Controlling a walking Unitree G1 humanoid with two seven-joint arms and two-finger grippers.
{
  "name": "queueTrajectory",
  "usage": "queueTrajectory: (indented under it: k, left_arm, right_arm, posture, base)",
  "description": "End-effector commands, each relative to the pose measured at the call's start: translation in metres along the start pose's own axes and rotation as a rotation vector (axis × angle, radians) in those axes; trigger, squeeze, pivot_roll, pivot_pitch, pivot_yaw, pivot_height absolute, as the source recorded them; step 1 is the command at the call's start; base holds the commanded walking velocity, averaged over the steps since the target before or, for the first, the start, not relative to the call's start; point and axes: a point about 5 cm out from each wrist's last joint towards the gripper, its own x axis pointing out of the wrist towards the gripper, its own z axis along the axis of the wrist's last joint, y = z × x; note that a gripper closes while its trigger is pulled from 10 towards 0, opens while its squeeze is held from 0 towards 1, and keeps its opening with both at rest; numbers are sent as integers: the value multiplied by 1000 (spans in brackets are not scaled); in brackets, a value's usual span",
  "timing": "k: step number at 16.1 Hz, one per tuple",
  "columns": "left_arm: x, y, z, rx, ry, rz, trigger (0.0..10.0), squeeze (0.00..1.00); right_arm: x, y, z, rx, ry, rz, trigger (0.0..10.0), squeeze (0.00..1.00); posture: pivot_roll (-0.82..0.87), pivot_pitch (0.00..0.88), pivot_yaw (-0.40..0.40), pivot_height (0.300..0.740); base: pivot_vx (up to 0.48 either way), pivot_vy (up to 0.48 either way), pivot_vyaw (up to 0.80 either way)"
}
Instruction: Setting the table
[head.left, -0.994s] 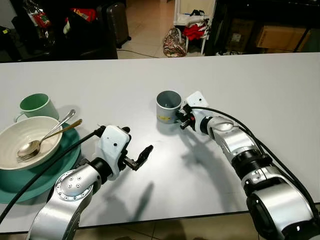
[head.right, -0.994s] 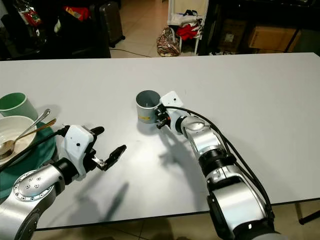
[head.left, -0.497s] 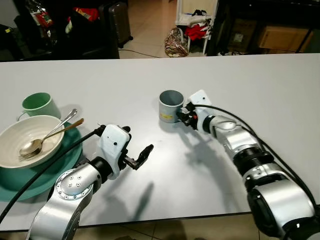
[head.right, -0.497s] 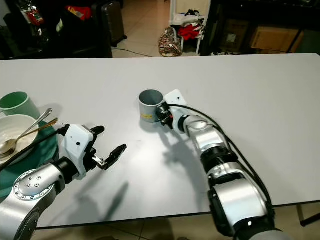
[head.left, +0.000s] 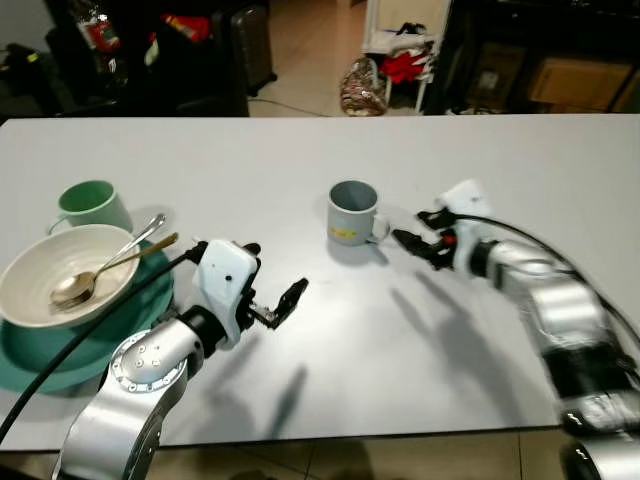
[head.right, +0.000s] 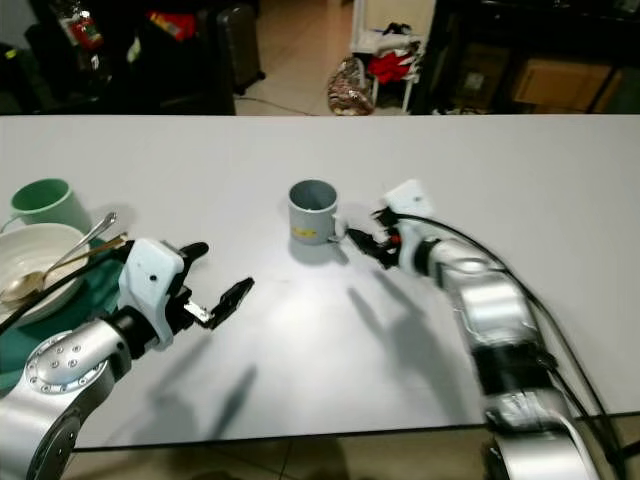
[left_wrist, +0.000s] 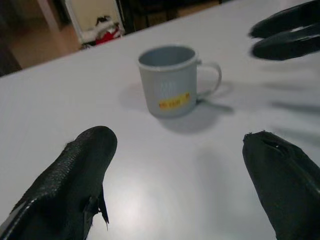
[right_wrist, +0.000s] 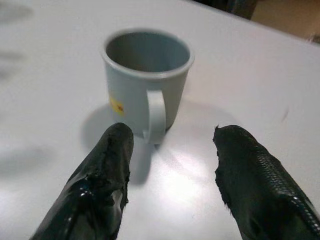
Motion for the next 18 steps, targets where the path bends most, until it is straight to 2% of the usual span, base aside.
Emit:
queueTrajectory:
  k: [1, 2, 4, 5, 6, 8, 9, 10, 12, 14, 16, 18]
  left_arm:
    - [-3, 7, 11, 6, -39, 68, 10000, 0]
    - [-5, 10, 15, 8, -53, 120, 10000, 0]
    - [-5, 11, 21, 2, -78, 178, 10000, 0]
    - [-4, 12, 33, -11, -126, 254, 10000, 0]
    - [-4, 12, 38, -23, -144, 278, 10000, 0]
    - [2, 16, 50, 6, -169, 308, 10000, 0]
    - [3, 16, 53, 8, -178, 314, 10000, 0]
    - [-1, 18, 52, 50, -162, 327, 10000, 0]
    - [-2, 20, 50, 4, -156, 353, 10000, 0]
    - [-2, 24, 49, 16, -141, 414, 10000, 0]
    - [-7, 26, 39, 43, -104, 445, 10000, 0]
    - [-10, 27, 34, 34, -88, 455, 10000, 0]
  right_arm:
    - [-22, 7, 19, -1, -80, -20, 10000, 1000]
    - [-37, 20, 20, -21, -127, -58, 10000, 1000]
    - [-45, 36, 21, 5, -196, -93, 10000, 1000]
    - [-49, 58, 25, 115, -313, -171, 10000, 1000]
    - [-51, 64, 26, 158, -350, -203, 10000, 1000]
    - [-50, 76, 33, 188, -396, -243, 10000, 1000]
    - [-50, 79, 36, 132, -422, -248, 10000, 1000]
    - [-52, 72, 40, 98, -439, -312, 10000, 1000]
    - [-53, 70, 40, 100, -427, -331, 10000, 1000]
    - [-57, 62, 37, 151, -433, -408, 10000, 1000]
    - [-56, 64, 29, 158, -409, -396, 10000, 1000]
    - [-53, 66, 28, 161, -405, -374, 10000, 1000]
  posture:
    - [-17, 3, 18, 740]
    - [-25, 7, 24, 740]
    - [-34, 9, 28, 740]
    - [-45, 6, 31, 740]
    - [-45, 6, 31, 740]
    - [-35, 15, 36, 740]
    - [-36, 13, 34, 740]
    - [-44, 11, 36, 740]
    - [-45, 10, 36, 740]
    - [-32, 17, 19, 740]
    - [-26, 20, 8, 740]
    - [-25, 22, 3, 740]
  base:
    - [0, 0, 0]
    - [0, 0, 0]
    - [0, 0, 400]
    - [0, 0, 800]
    - [0, 0, 800]
    - [0, 0, 800]
    - [0, 0, 800]
    - [0, 0, 800]
    - [0, 0, 800]
    - [0, 0, 800]
    - [0, 0, 800]
    - [0, 0, 800]
